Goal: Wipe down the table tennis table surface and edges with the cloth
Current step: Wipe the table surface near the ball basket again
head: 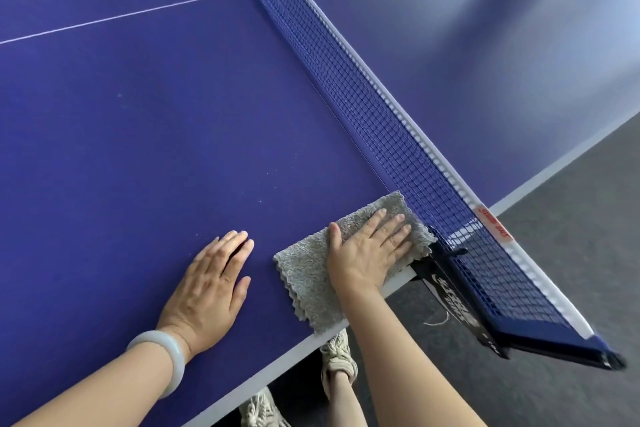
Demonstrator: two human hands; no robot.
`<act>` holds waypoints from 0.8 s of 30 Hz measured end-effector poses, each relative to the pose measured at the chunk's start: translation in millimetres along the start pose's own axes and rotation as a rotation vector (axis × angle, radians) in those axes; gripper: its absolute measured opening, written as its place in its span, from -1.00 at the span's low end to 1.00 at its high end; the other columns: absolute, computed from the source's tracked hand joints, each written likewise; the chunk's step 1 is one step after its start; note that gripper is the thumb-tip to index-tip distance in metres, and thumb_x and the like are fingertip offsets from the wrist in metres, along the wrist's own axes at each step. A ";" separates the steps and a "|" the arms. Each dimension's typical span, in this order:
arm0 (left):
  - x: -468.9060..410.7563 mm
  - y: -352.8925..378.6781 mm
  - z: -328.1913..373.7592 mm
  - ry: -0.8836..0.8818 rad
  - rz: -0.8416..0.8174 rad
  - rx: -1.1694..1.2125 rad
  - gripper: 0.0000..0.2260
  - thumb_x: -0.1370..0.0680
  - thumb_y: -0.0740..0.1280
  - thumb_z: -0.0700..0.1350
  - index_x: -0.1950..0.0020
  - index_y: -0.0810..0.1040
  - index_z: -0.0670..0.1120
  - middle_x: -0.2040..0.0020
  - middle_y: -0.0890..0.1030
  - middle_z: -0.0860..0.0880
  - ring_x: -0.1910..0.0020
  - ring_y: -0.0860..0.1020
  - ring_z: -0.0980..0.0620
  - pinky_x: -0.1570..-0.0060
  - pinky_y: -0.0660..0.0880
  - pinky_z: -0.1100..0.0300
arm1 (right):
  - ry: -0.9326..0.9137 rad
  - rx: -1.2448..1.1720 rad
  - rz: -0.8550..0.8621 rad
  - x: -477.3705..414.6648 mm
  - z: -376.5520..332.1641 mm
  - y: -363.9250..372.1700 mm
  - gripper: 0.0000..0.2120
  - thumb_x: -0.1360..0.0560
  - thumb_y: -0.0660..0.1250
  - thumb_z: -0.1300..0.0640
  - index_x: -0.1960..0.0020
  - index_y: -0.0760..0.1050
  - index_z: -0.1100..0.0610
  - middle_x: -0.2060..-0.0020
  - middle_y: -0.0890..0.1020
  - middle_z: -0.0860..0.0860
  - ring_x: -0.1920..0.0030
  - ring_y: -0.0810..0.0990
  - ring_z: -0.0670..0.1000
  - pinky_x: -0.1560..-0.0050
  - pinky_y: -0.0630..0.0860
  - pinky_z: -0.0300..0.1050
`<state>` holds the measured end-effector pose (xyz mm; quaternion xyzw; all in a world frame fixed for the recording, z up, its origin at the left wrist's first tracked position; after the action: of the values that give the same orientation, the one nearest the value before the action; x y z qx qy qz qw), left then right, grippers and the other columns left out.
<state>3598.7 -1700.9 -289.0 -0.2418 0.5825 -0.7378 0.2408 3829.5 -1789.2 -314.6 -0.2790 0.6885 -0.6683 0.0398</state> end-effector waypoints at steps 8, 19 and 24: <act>1.9 0.6 -0.7 0.007 -0.009 -0.009 -0.41 -0.67 -0.18 0.09 -0.47 0.39 -0.21 -0.45 0.39 -0.14 -0.45 0.36 -0.11 -0.46 0.18 -0.01 | 0.013 -0.047 0.079 41.2 5.4 21.9 -0.38 -0.59 -0.10 0.18 -0.57 -0.24 0.33 -0.54 -0.23 0.34 -0.54 -0.32 0.32 -0.48 -0.46 0.21; -1.6 2.4 1.4 0.032 0.021 0.014 -0.50 -0.63 0.01 0.02 -0.47 0.38 -0.21 -0.45 0.39 -0.14 -0.47 0.34 -0.11 -0.45 0.26 -0.06 | 0.151 -0.045 0.116 52.3 18.0 23.4 -0.24 -0.62 -0.12 -0.16 -0.53 -0.32 0.36 -0.53 -0.26 0.36 -0.55 -0.30 0.31 -0.53 -0.31 0.21; 2.5 3.1 0.8 0.024 -0.005 -0.004 -0.47 -0.67 -0.11 0.05 -0.46 0.41 -0.19 -0.45 0.40 -0.13 -0.45 0.38 -0.11 -0.43 0.21 -0.02 | -0.375 -0.040 0.107 89.1 -36.9 39.8 -0.26 -0.57 -0.16 -0.18 -0.56 -0.17 0.29 -0.56 -0.15 0.27 -0.58 -0.25 0.21 -0.54 -0.30 0.13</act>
<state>3597.6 -1703.8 -291.7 -0.2346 0.5863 -0.7400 0.2314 3725.6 -1797.0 -320.0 -0.3625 0.6959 -0.5877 0.1973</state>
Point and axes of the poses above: each hand's wrist, its own x-axis away from the middle knuckle, its own y-axis out of the palm, z = x × y, the point moved 9 cm from there along -x, towards the middle knuckle
